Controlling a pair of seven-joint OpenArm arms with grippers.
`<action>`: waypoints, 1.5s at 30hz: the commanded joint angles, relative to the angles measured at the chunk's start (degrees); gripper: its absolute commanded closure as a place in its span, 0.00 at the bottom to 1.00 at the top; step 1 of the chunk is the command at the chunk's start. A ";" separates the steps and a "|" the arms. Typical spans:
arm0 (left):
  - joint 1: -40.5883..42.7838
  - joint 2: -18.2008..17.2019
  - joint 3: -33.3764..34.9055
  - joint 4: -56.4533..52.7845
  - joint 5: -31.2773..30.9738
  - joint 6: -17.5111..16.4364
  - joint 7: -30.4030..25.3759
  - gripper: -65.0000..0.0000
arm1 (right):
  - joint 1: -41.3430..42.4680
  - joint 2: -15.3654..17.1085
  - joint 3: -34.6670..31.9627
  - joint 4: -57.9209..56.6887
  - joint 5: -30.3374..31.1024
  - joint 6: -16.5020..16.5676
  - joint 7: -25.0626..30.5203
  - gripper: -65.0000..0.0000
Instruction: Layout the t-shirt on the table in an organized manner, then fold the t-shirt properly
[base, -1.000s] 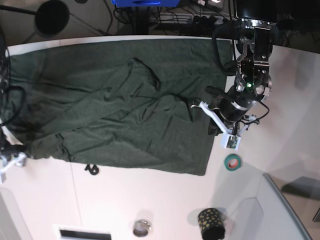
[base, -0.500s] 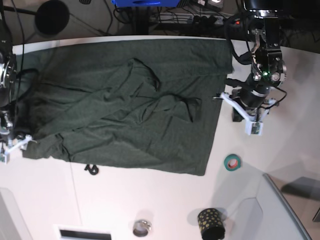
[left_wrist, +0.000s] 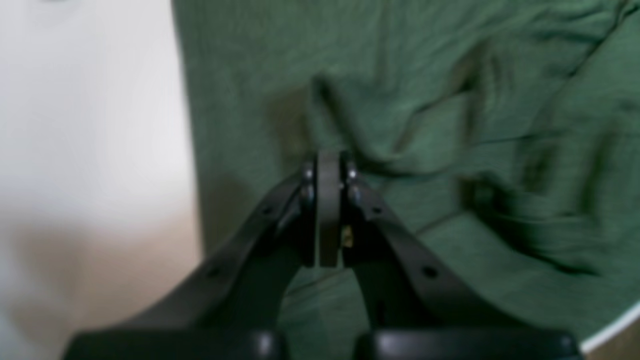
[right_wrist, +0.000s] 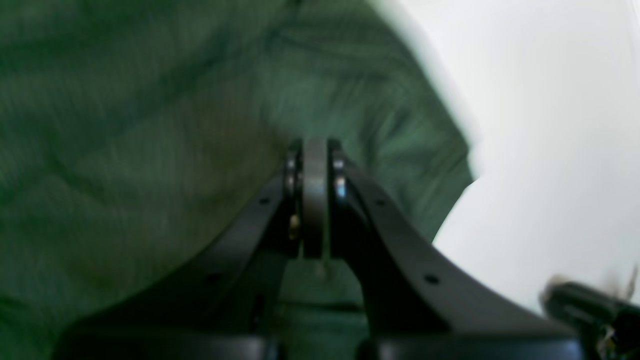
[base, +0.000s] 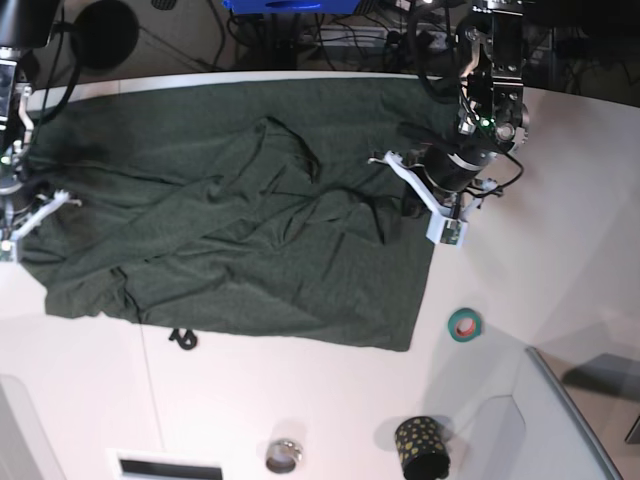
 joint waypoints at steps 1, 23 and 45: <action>-0.57 -0.12 -0.04 0.02 -0.43 0.02 -1.27 1.00 | 0.94 1.00 1.17 -1.09 -0.49 -0.64 -0.88 0.99; 0.22 -6.28 6.38 -11.50 -0.34 -0.07 -1.53 1.00 | -6.54 -1.64 1.52 -7.42 -0.49 -0.64 -0.97 1.00; 0.57 -9.26 5.41 -3.50 -0.87 0.02 -1.09 1.00 | -1.96 -0.67 1.35 3.04 -0.67 -0.64 -2.38 0.98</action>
